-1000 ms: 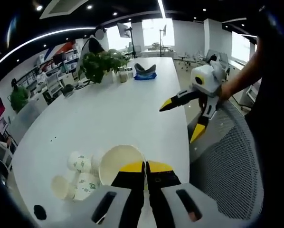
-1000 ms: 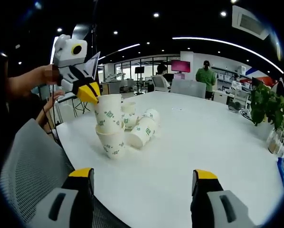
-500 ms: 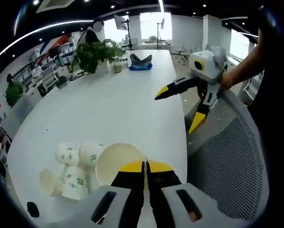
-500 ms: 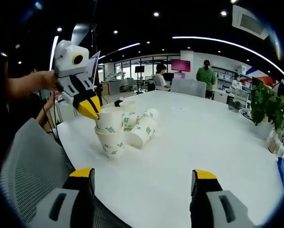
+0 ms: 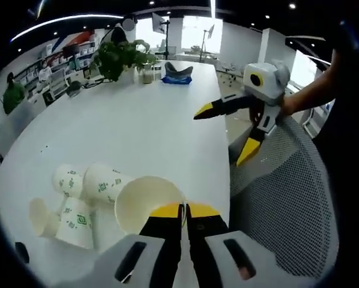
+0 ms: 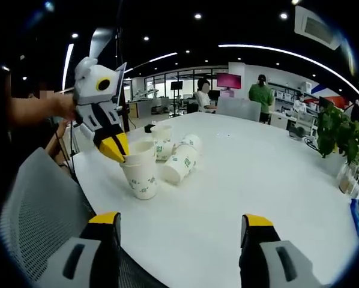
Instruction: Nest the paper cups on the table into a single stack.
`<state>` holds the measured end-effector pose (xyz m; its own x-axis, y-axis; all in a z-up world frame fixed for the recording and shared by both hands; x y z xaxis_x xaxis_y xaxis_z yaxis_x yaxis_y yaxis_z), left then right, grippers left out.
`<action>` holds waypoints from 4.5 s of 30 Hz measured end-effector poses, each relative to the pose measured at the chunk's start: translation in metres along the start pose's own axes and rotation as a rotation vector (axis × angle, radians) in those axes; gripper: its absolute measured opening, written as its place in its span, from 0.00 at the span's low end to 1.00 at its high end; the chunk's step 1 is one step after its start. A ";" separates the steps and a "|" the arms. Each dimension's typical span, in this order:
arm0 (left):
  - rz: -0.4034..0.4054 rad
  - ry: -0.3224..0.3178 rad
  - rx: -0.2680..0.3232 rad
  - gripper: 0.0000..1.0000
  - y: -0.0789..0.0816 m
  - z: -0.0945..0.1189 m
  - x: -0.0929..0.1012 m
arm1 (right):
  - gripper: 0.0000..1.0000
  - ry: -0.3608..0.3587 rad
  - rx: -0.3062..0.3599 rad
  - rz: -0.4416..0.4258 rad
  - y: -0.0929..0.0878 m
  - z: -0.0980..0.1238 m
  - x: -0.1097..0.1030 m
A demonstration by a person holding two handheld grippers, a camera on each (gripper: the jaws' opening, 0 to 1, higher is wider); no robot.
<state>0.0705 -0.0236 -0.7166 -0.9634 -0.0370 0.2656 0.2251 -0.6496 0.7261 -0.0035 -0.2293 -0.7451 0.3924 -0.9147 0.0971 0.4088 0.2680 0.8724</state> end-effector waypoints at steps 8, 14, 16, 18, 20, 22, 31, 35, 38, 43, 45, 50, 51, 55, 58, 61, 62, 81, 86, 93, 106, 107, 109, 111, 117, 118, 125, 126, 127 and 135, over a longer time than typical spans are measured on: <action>0.020 -0.031 -0.005 0.00 -0.005 -0.006 -0.003 | 0.82 -0.002 -0.007 0.002 -0.001 0.000 0.001; 0.037 -0.047 0.010 0.01 -0.006 -0.010 -0.005 | 0.82 -0.001 -0.010 0.003 -0.002 0.000 0.000; 0.031 -0.051 0.010 0.01 -0.006 -0.011 -0.004 | 0.82 -0.001 -0.011 0.003 -0.002 0.000 0.000; 0.028 -0.051 0.006 0.01 -0.006 -0.011 -0.005 | 0.82 -0.001 -0.012 0.004 -0.002 0.000 0.000; 0.028 -0.051 0.005 0.01 -0.006 -0.011 -0.005 | 0.81 0.000 -0.013 0.003 -0.002 0.000 0.000; 0.025 -0.050 0.004 0.01 -0.006 -0.011 -0.004 | 0.81 0.000 -0.012 0.003 -0.002 0.000 0.000; -0.004 -0.040 0.005 0.07 -0.006 -0.009 -0.003 | 0.82 -0.004 -0.009 0.002 -0.001 0.000 0.000; -0.008 -0.038 0.028 0.08 -0.002 -0.002 -0.002 | 0.82 -0.005 -0.010 0.002 -0.002 0.000 0.001; -0.010 -0.031 0.044 0.09 0.002 0.002 -0.001 | 0.82 -0.004 -0.011 0.003 -0.002 0.000 0.000; -0.006 -0.002 0.066 0.10 0.001 0.012 -0.006 | 0.82 -0.004 -0.011 0.002 -0.002 0.000 0.000; -0.002 0.018 0.075 0.09 -0.001 0.017 -0.011 | 0.82 -0.004 -0.011 0.003 -0.001 0.000 0.000; 0.026 0.066 0.121 0.11 -0.003 0.030 -0.020 | 0.82 -0.005 -0.012 0.004 -0.001 0.000 -0.001; 0.039 0.084 0.145 0.11 -0.002 0.033 -0.023 | 0.82 -0.004 -0.012 0.003 -0.001 0.000 0.000; 0.082 0.131 0.212 0.13 -0.006 0.044 -0.034 | 0.82 -0.004 -0.012 0.003 -0.001 0.000 -0.001; 0.099 0.165 0.234 0.15 -0.012 0.051 -0.040 | 0.82 -0.004 -0.012 0.003 -0.001 0.000 -0.001; 0.124 0.194 0.258 0.15 -0.017 0.057 -0.045 | 0.82 -0.003 -0.013 0.004 -0.001 0.000 -0.001; 0.136 0.205 0.274 0.15 -0.019 0.059 -0.048 | 0.82 -0.003 -0.013 0.004 -0.001 0.000 -0.001; 0.354 0.343 0.525 0.15 -0.038 0.067 -0.060 | 0.81 -0.002 -0.021 0.004 -0.002 -0.001 0.000; 0.391 0.375 0.550 0.15 -0.049 0.068 -0.069 | 0.81 0.001 -0.025 0.006 -0.002 -0.001 -0.001; 0.447 0.453 0.599 0.15 -0.059 0.073 -0.079 | 0.81 0.004 -0.030 0.008 -0.003 -0.001 -0.001; 0.582 0.526 0.708 0.15 -0.081 0.071 -0.095 | 0.81 -0.001 -0.030 0.009 -0.002 -0.001 -0.002; 0.588 0.525 0.718 0.15 -0.082 0.071 -0.096 | 0.81 -0.002 -0.031 0.008 -0.002 -0.001 -0.002; 0.609 0.529 0.738 0.14 -0.085 0.068 -0.098 | 0.81 -0.003 -0.029 0.006 -0.002 -0.001 -0.001; 0.624 0.527 0.754 0.13 -0.086 0.066 -0.100 | 0.81 -0.002 -0.030 0.007 -0.003 -0.001 -0.001; 0.670 0.521 0.817 0.11 -0.086 0.062 -0.106 | 0.81 -0.003 -0.029 0.005 -0.003 -0.001 -0.001; 0.674 0.518 0.821 0.11 -0.085 0.062 -0.106 | 0.81 -0.003 -0.029 0.005 -0.003 0.000 -0.001; 0.703 0.473 0.878 0.04 -0.080 0.058 -0.107 | 0.81 -0.006 -0.028 0.001 -0.003 0.000 0.000; 0.709 0.464 0.888 0.02 -0.080 0.058 -0.106 | 0.81 -0.005 -0.028 0.002 -0.003 0.000 0.000; 0.708 0.462 0.893 0.01 -0.081 0.059 -0.105 | 0.81 -0.005 -0.028 0.002 -0.003 0.000 0.000; 0.713 0.425 0.912 0.00 -0.080 0.059 -0.096 | 0.80 -0.001 -0.030 0.003 -0.003 -0.001 0.000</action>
<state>0.1537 0.0768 -0.7629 -0.5161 -0.5207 0.6800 0.5749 0.3780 0.7257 -0.0046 -0.2298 -0.7484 0.3928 -0.9142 0.0996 0.4326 0.2793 0.8573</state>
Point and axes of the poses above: the point that each gripper's makers call its tool centre point, and the gripper's own axes: z roughly backward along the fingers, x roughly to its right, y roughly out of its top, the point moved 7 cm from there along z, roughly backward along the fingers, and after that the axes turned 14 degrees about -y, right-handed, at the moved point
